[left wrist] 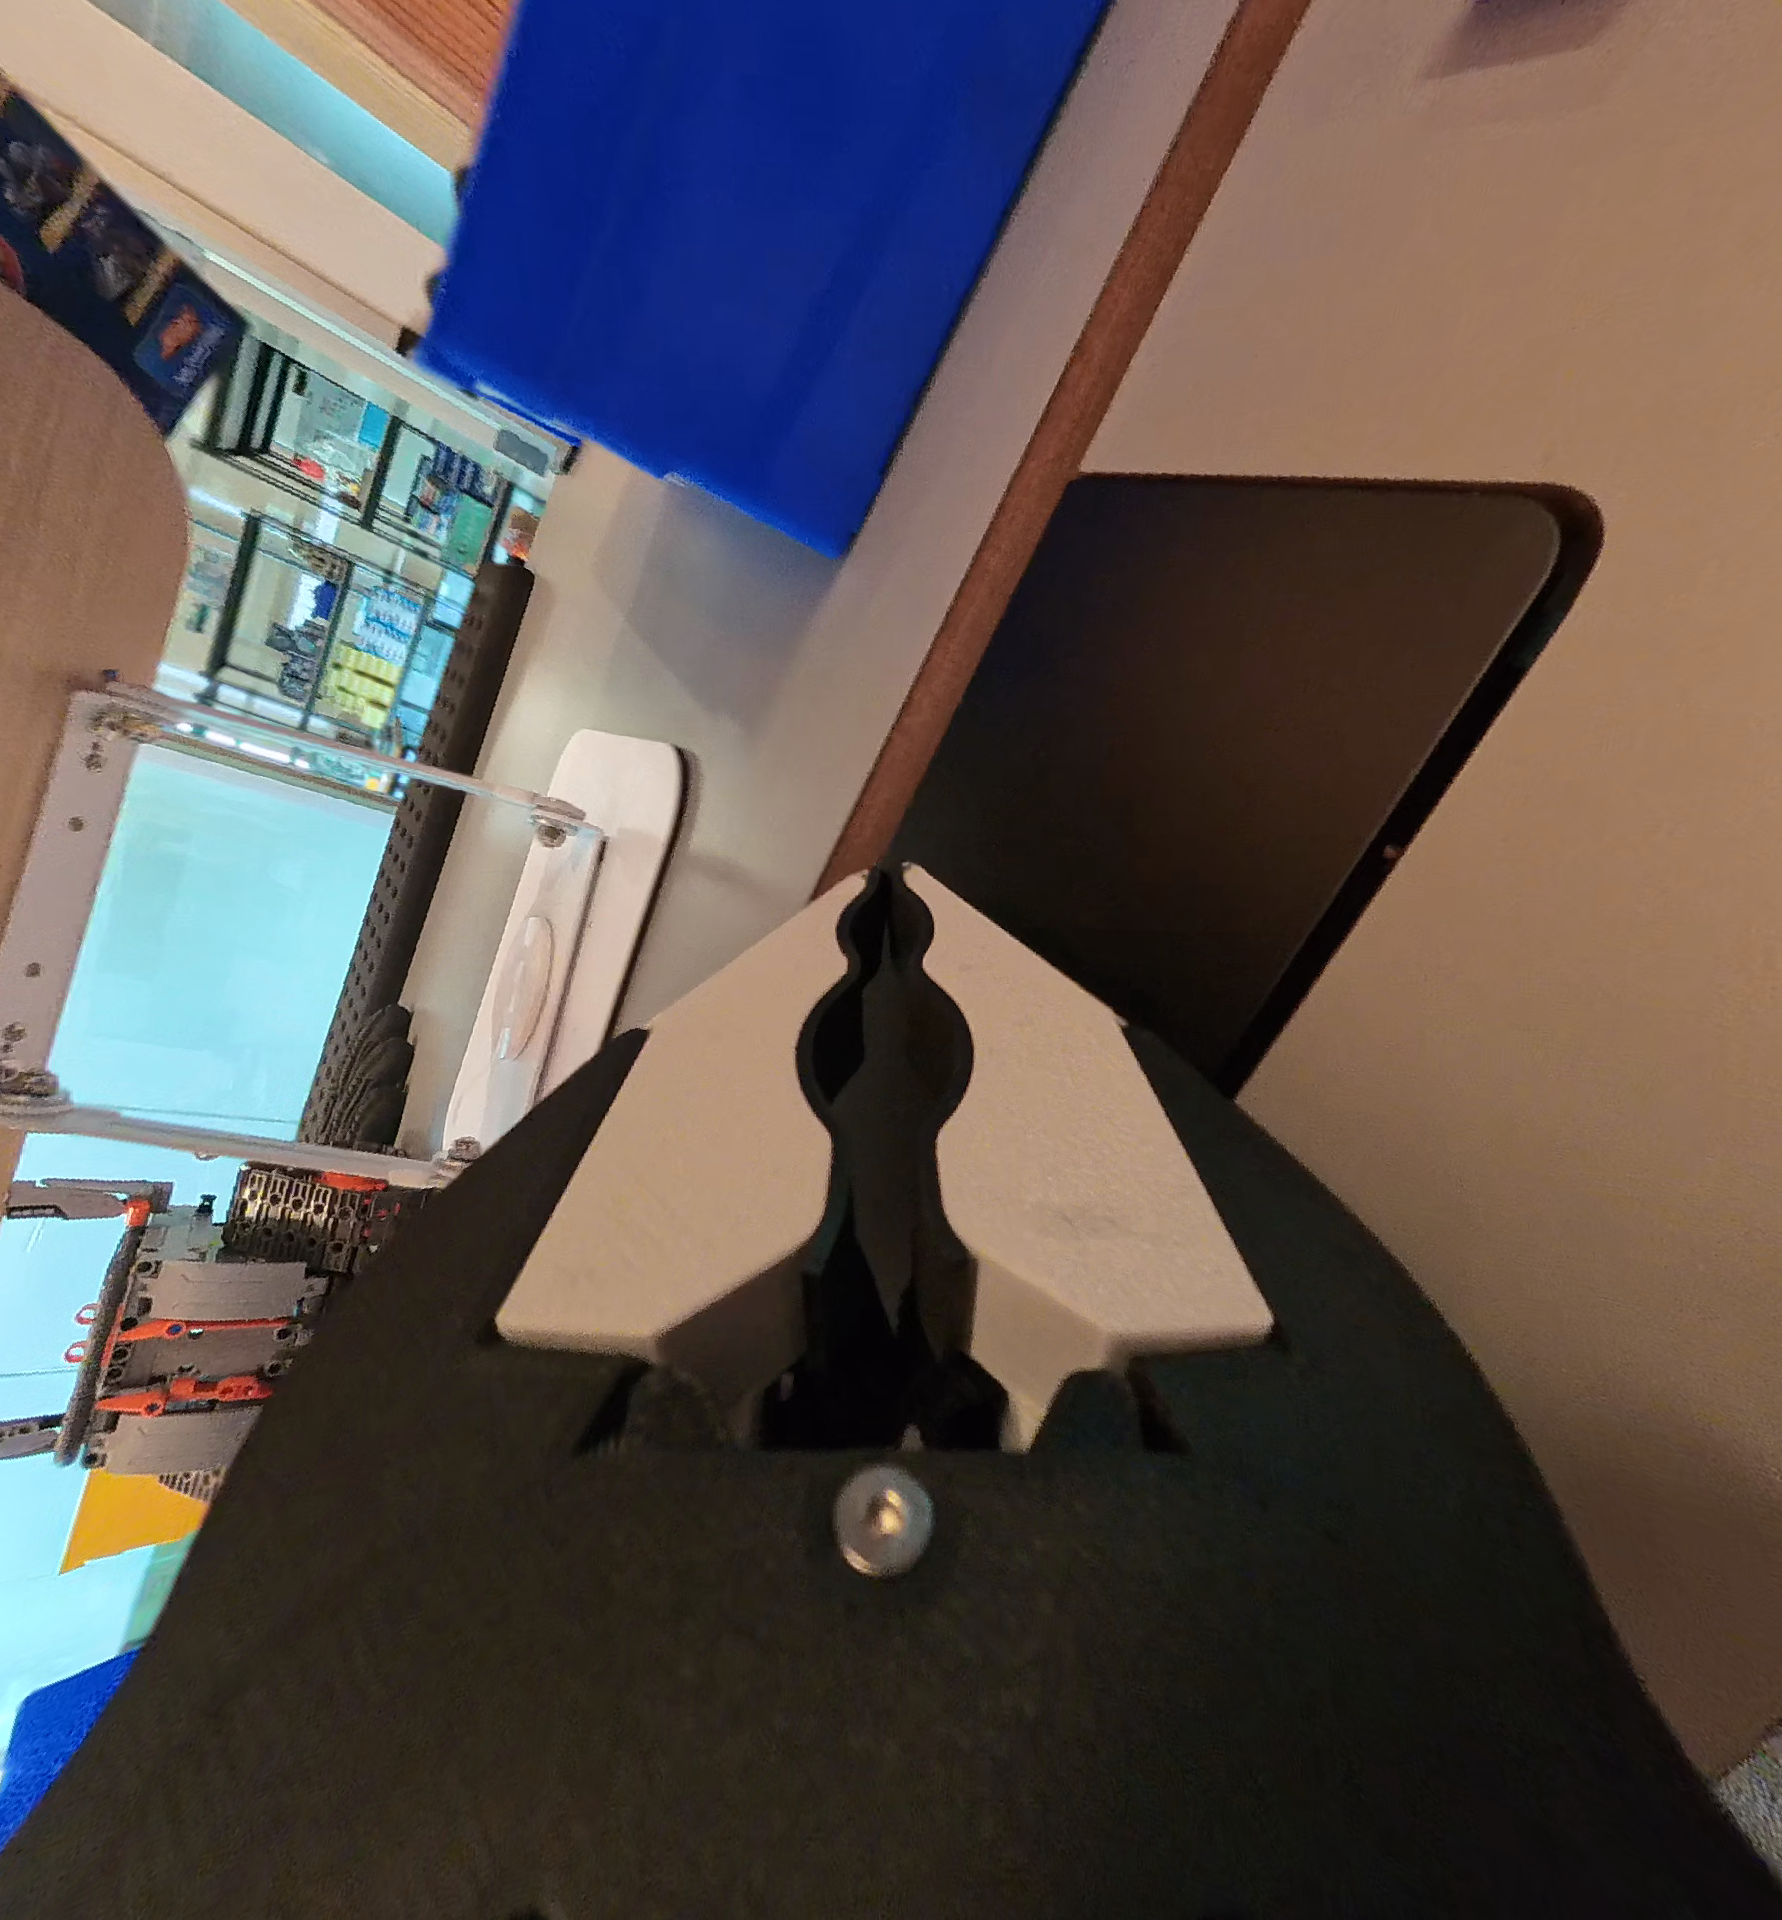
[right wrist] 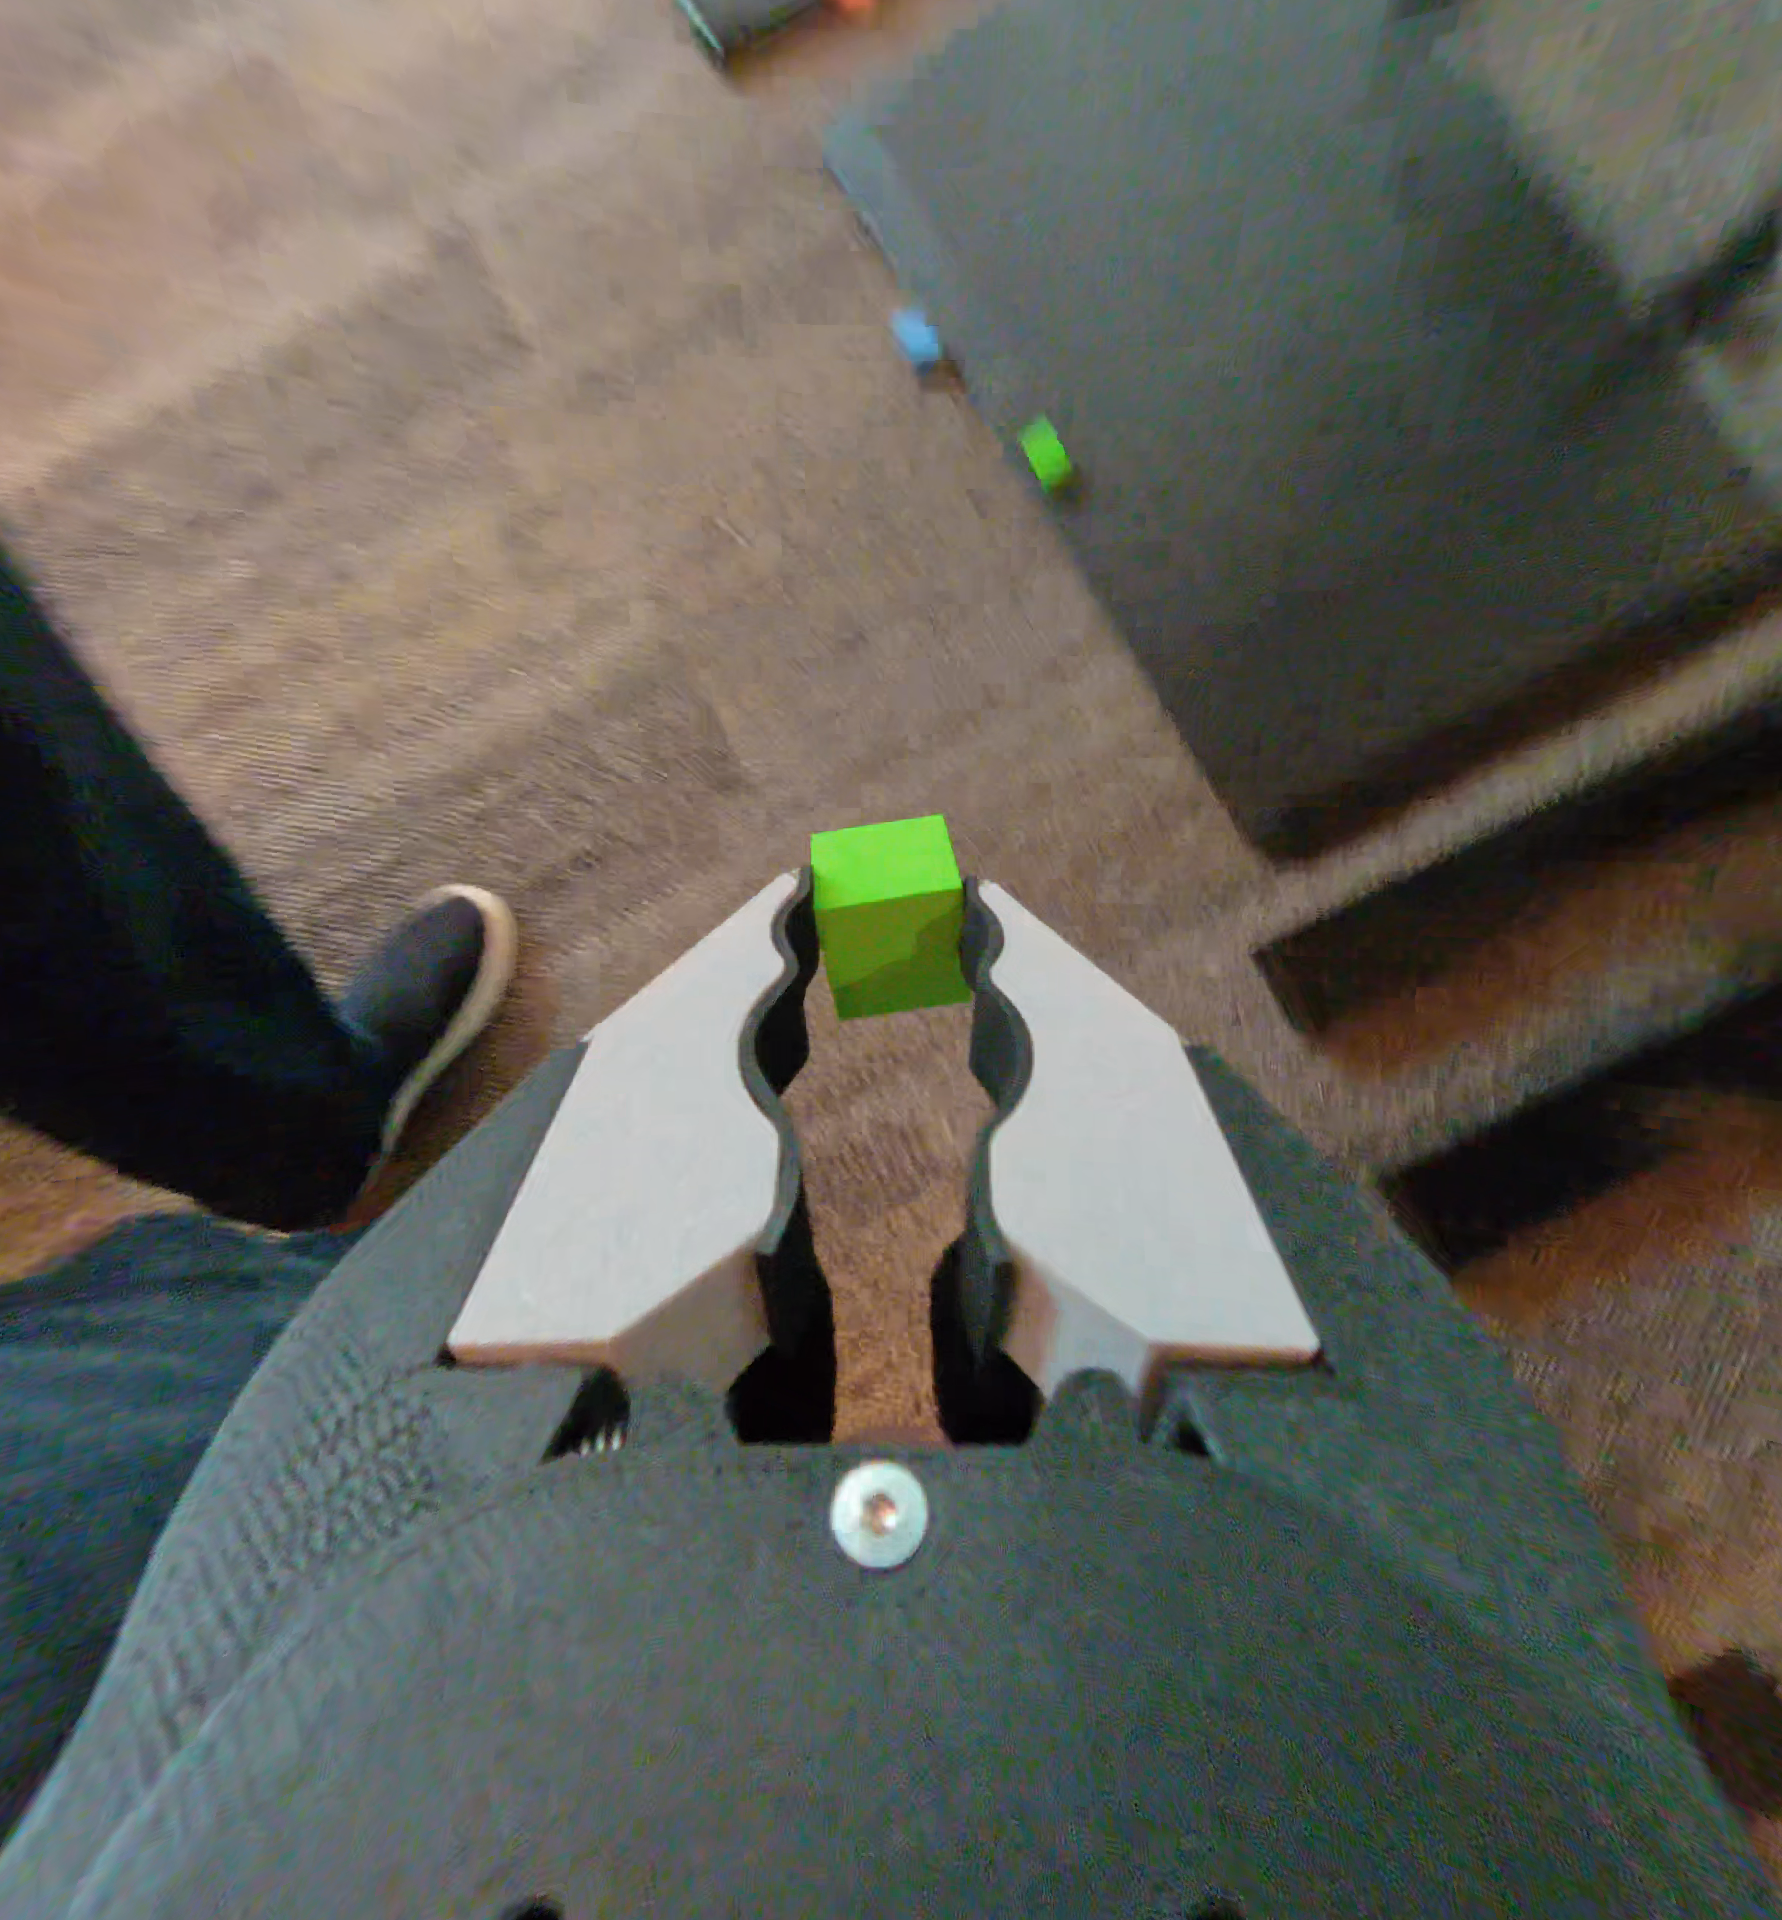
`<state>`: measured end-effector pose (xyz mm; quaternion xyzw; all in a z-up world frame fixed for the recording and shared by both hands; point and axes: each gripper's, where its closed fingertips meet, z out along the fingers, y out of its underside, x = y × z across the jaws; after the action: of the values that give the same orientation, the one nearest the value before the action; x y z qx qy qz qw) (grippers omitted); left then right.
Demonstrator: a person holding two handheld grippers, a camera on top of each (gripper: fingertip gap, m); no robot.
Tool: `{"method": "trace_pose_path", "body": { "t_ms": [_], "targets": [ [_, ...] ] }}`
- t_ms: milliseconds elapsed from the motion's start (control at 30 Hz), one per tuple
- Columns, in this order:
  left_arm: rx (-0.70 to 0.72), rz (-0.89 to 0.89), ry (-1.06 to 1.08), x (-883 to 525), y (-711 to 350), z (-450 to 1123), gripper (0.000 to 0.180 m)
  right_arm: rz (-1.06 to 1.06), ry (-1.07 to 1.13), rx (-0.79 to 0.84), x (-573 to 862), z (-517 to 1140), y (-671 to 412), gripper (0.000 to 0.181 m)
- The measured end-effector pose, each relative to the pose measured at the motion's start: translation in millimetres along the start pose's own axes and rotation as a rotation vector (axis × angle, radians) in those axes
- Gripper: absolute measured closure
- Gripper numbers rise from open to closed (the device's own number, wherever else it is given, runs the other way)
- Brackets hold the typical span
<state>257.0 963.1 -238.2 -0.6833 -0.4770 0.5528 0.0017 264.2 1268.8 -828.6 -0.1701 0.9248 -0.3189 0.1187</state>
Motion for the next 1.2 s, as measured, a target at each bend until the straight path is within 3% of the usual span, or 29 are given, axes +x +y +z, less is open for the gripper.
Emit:
{"method": "trace_pose_path", "body": {
  "t_ms": [133, 267, 367, 467, 533, 633, 767, 933, 1033, 1100, 1200],
  "targets": [
    [0.095, -0.084, -0.053, -13.1, -9.8, -17.3, 0.180, -0.190, -0.074, 0.258, -102.4, -125.5, -171.8, 0.155],
    [0.115, -0.105, -0.117, -11.6, -16.4, -80.0, 0.180, -0.272, -0.001, 0.510, -136.6, -268.4, -329.6, 0.155],
    [0.124, -0.278, -0.063, 5.8, -9.0, -147.4, 0.180, -0.304, 0.059, 0.626, -131.2, -353.6, -426.6, 0.155],
    [0.037, -0.486, 0.022, 50.1, 29.6, -205.8, 0.180, -0.372, 0.086, 0.677, -123.9, -398.5, -508.9, 0.156],
    [-0.052, -0.604, 0.057, 88.0, 62.5, -245.3, 0.180, -0.404, 0.107, 0.638, -114.3, -399.2, -552.3, 0.155],
    [-0.206, -0.705, 0.090, 147.5, 107.6, -304.7, 0.180, -0.410, 0.102, 0.456, -91.7, -354.8, -594.2, 0.155],
    [-0.275, -0.967, 0.102, 202.3, 134.1, -377.1, 0.180, -0.409, 0.087, 0.245, -75.9, -276.9, -627.8, 0.154],
    [-0.373, -1.142, 0.088, 256.8, 163.9, -435.9, 0.180, -0.410, 0.104, 0.160, -71.4, -213.0, -663.8, 0.153],
    [-0.408, -1.247, 0.133, 289.0, 177.1, -452.3, 0.180, -0.378, 0.099, 0.151, -71.5, -198.1, -672.3, 0.139],
    [-0.358, -1.341, 0.152, 299.0, 178.6, -452.4, 0.180, -0.367, 0.135, 0.183, -71.0, -201.8, -676.3, 0.111],
    [-0.285, -1.475, 0.227, 314.7, 186.5, -435.4, 0.180, -0.351, 0.187, 0.245, -74.9, -216.0, -672.9, 0.099]
  ]
}}
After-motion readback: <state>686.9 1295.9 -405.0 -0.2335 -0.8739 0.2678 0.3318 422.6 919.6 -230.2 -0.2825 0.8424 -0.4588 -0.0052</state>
